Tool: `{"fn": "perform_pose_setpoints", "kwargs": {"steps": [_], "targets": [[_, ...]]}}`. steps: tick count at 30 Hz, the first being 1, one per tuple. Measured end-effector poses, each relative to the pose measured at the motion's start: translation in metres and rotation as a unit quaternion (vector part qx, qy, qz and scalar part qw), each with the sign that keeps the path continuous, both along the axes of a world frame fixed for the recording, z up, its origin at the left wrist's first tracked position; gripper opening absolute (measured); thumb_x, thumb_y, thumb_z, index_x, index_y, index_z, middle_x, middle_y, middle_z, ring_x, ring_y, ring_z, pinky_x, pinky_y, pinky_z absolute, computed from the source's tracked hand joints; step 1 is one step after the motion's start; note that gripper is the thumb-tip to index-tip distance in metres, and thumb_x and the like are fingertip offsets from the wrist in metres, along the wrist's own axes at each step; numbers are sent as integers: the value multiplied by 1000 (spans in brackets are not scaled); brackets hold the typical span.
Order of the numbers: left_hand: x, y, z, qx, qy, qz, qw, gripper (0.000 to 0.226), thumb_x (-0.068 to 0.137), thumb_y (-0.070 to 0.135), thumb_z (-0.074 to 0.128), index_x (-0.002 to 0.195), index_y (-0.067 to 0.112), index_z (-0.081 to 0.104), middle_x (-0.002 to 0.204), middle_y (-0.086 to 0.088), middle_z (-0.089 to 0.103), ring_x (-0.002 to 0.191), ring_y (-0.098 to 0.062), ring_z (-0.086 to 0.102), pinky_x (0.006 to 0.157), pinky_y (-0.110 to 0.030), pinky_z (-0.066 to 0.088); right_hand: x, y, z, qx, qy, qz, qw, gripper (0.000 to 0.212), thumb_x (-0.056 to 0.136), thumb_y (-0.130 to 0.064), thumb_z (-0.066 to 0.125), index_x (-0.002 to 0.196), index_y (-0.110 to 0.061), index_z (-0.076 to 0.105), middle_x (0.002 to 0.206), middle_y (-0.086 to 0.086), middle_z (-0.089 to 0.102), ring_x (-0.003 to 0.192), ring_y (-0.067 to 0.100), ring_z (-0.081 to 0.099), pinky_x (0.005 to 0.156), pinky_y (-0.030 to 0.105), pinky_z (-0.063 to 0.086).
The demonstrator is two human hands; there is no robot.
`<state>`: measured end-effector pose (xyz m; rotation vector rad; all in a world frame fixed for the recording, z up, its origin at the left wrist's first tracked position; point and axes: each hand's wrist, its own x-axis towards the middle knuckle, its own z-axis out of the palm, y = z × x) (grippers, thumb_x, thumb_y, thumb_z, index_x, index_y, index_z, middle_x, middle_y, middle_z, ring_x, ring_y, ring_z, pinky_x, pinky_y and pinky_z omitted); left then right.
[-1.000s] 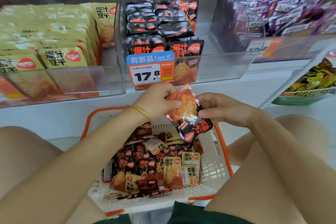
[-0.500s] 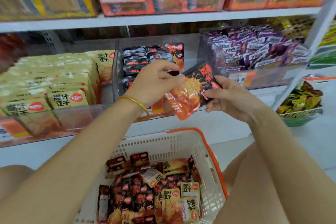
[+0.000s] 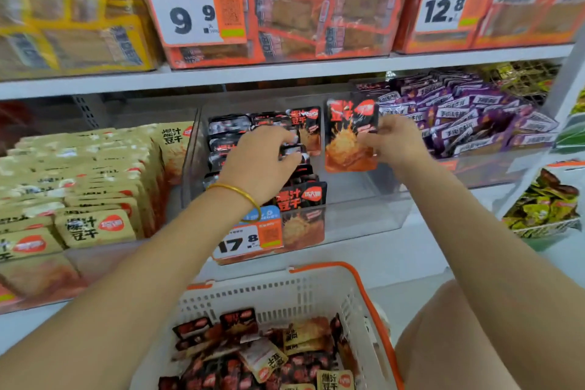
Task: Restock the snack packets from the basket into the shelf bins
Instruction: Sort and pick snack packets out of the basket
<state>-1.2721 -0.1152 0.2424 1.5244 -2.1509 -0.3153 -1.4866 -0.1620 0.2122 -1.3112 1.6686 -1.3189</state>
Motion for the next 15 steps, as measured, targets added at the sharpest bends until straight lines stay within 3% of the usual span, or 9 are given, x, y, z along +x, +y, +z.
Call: {"fn": "perform_pose_setpoints", "kwargs": {"steps": [1, 3, 5, 7, 10, 15], "targets": [[4, -4, -3, 4, -44, 2, 999, 38, 95, 29, 51, 125, 5, 55, 130, -13, 53, 123, -27, 46, 103, -40, 37, 1, -14, -7, 4, 83, -19, 996, 22, 76, -4, 71, 63, -8, 54, 61, 9, 54, 65, 22, 54, 60, 39, 48], [8, -11, -10, 25, -98, -1, 995, 44, 97, 35, 45, 127, 3, 52, 133, -15, 50, 127, -27, 42, 105, -42, 33, 8, -46, -22, 29, 161, -32, 986, 22, 76, -8, 71, 64, -4, 53, 63, 9, 50, 70, 21, 50, 56, 32, 39], [10, -18, -17, 36, -130, -6, 991, 53, 98, 43, 37, 134, 6, 47, 144, -13, 41, 136, -24, 32, 112, -38, 25, 16, -77, -33, 57, 159, -23, 985, 27, 80, -8, 70, 63, -12, 49, 67, 6, 54, 75, 19, 50, 60, 25, 38], [9, -23, -23, 39, -150, -11, 988, 54, 99, 42, 36, 143, 10, 36, 154, -9, 25, 144, -21, 18, 116, -37, 16, 25, -104, -40, 84, 155, -32, 984, 9, 80, -9, 70, 83, -6, 62, 90, 12, 65, 85, 21, 58, 69, 26, 42], [8, -28, -29, 45, -156, -24, 986, 54, 99, 41, 33, 146, 13, 31, 157, -6, 18, 146, -19, 10, 118, -39, 12, 34, -133, -49, 131, 205, -24, 970, 31, 84, -13, 68, 112, -3, 61, 112, 14, 64, 105, 27, 61, 74, 25, 40], [4, -30, -29, 60, -148, -30, 987, 54, 100, 42, 29, 147, 18, 28, 159, 0, 11, 146, -14, 4, 118, -39, 8, 47, -154, -62, 101, 254, -26, 962, 33, 85, -14, 66, 115, -2, 58, 117, 18, 63, 110, 33, 58, 87, 34, 45]]}}
